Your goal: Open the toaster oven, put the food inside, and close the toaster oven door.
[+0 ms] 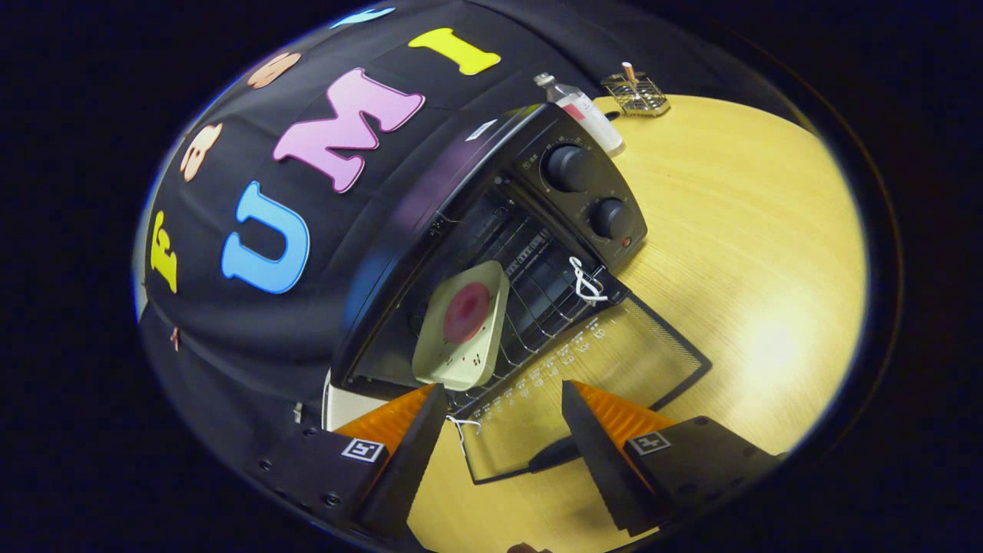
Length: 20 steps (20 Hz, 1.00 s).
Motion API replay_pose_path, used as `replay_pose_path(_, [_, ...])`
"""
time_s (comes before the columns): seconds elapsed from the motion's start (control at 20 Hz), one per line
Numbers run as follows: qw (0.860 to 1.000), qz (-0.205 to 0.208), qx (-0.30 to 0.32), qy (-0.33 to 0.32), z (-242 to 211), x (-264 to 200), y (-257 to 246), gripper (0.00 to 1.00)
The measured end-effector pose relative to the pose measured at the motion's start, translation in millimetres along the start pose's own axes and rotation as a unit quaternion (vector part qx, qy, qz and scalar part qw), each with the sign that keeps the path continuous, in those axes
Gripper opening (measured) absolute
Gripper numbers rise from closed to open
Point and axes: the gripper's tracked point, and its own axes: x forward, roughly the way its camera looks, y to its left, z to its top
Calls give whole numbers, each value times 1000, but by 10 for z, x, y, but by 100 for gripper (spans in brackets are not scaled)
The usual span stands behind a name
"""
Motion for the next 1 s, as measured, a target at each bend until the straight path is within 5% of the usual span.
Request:
replay_pose_path(0.25, [991, -13, -130, 26, -366, -293, -106, 99])
replay_pose_path(0.55, [951, -85, -291, 53, -637, -375, -520, 99])
replay_pose_path(0.8, [918, -129, -366, 82, -820, -247, -821, 100])
replay_pose_path(1.0, [908, -145, -381, 93, -876, -70, -900, 100])
